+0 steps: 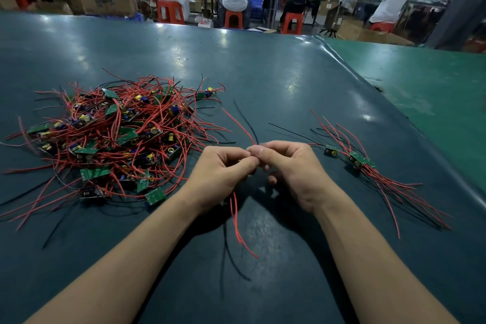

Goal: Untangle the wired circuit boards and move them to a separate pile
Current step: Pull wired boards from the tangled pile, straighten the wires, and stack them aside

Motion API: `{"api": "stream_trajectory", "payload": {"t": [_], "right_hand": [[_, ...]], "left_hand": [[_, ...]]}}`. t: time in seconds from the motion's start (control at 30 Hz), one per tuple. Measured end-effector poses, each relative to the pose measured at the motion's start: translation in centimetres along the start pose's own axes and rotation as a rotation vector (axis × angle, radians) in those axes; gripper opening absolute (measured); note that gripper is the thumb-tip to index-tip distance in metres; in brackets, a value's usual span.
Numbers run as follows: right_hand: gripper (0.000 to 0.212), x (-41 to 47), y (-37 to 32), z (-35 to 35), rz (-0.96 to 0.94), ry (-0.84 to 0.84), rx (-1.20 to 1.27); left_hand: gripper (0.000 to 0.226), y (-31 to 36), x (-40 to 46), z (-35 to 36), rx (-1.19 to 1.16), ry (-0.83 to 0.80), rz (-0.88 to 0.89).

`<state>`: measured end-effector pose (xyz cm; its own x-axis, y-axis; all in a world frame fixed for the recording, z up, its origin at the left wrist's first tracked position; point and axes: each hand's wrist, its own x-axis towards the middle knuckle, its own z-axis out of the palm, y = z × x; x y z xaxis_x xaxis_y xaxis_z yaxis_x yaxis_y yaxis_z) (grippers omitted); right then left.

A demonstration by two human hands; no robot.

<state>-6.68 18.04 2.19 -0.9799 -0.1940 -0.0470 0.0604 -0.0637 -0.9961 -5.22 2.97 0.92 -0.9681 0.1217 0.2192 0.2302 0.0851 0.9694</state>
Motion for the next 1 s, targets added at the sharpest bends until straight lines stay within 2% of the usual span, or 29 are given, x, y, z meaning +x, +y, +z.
{"api": "stream_trajectory", "payload": {"t": [0.07, 0.2, 0.33, 0.4, 0.43, 0.5, 0.57, 0.73, 0.83, 1.0], "right_hand": [[0.005, 0.1, -0.1, 0.0, 0.011, 0.035, 0.047], [0.004, 0.8, -0.7, -0.5, -0.021, 0.264, 0.233], [0.009, 0.8, -1.2, -1.3, -0.064, 0.280, 0.465], [0.005, 0.7, -1.1, -0.9, -0.047, 0.236, 0.449], [0.003, 0.6, -1.0, -0.7, -0.034, 0.200, 0.427], [0.016, 0.4, -0.8, -0.4, -0.035, 0.135, 0.386], [0.018, 0.4, -0.8, -0.3, -0.050, 0.110, 0.373], [0.006, 0.7, -0.5, -0.4, -0.094, 0.110, 0.384], [0.009, 0.8, -0.4, -0.2, -0.088, 0.126, 0.368], [0.006, 0.6, -0.1, 0.1, -0.111, 0.155, 0.182]], "left_hand": [[0.016, 0.0, -0.1, 0.2, -0.022, -0.002, 0.002], [0.023, 0.1, 0.5, 0.1, -0.273, 0.033, -0.155], [0.021, -0.1, 0.5, 0.1, -0.243, 0.003, -0.145], [0.017, 0.0, 0.4, 0.2, -0.262, 0.025, -0.137], [0.023, 0.1, 0.5, 0.3, -0.300, 0.034, -0.152], [0.029, 0.1, 0.6, 0.3, -0.358, 0.054, -0.177], [0.025, 0.0, 0.6, 0.2, -0.335, 0.063, -0.172], [0.030, -0.2, 0.5, -0.3, -0.315, -0.061, -0.156], [0.037, -0.3, 0.6, -0.2, -0.340, 0.005, -0.146], [0.044, -0.1, 0.5, -0.2, -0.284, 0.022, -0.124]]}}
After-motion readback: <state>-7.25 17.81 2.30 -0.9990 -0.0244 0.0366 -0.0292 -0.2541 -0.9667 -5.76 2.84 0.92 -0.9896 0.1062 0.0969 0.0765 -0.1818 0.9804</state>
